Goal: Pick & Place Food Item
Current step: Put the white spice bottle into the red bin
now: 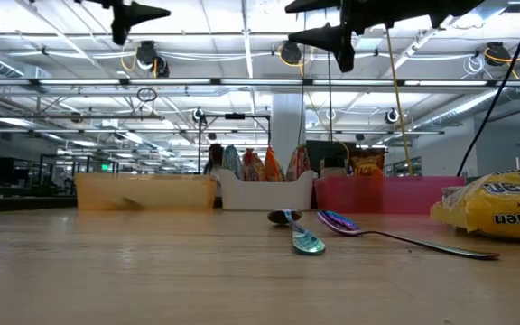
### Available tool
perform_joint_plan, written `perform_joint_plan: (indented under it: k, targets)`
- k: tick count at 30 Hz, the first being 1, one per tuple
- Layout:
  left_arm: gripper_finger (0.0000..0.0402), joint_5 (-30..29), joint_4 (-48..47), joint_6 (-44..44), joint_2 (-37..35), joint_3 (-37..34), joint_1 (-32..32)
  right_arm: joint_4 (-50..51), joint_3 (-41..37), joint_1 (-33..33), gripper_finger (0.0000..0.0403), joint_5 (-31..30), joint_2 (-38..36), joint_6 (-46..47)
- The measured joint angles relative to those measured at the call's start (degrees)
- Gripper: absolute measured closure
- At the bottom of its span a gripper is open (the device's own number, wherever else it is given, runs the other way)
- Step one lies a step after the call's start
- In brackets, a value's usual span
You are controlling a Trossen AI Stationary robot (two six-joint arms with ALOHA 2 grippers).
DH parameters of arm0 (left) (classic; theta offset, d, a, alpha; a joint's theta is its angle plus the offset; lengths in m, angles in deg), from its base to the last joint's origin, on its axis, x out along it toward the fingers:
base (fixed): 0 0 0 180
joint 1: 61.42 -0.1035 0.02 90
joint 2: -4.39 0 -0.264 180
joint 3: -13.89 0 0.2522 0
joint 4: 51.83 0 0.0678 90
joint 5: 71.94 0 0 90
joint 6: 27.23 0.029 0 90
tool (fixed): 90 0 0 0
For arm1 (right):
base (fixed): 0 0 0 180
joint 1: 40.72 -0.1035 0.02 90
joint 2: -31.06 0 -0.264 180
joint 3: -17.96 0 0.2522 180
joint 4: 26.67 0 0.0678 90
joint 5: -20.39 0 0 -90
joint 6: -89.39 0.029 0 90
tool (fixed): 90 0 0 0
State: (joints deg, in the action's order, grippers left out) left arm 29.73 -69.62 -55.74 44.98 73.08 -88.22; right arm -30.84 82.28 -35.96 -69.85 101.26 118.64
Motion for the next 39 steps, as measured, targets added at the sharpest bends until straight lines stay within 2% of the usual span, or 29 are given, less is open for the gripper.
perform_joint_plan:
  k: [5,14,19,23,27,33,39]
  targets:
    - [0.0172,-4.58,2.12,1.09,6.15,-0.02,9.78,-0.99,0.0,0.01,0.0206,-0.14,0.0,0.07]
    - [0.0172,-4.25,7.11,-3.07,16.72,-0.04,21.36,-0.85,-0.13,-1.07,0.0206,-0.05,0.0,2.67]
    - [0.0172,-4.25,10.75,-5.65,22.99,-0.04,27.71,-1.04,-2.66,-2.17,0.0206,-2.98,0.02,3.06]
    - [0.0172,-4.27,15.54,-10.27,28.32,-0.04,31.91,-2.39,-5.51,-3.36,0.0206,-2.87,0.02,5.32]
    - [0.0172,-4.27,22.46,-14.29,33.75,-0.04,35.19,-7.78,-9.8,-4.68,0.0206,-2.89,0.02,11.26]
    - [0.0172,-4.31,30.18,-14.49,41.16,-0.04,37.66,-20.06,-16.98,-6.66,0.0206,-2.79,0.02,18.54]
    - [0.0172,-4.29,35.92,-23.34,45.74,-0.04,37.59,-29.17,-19.39,-12.65,0.0206,-2.5,0.02,17.77]
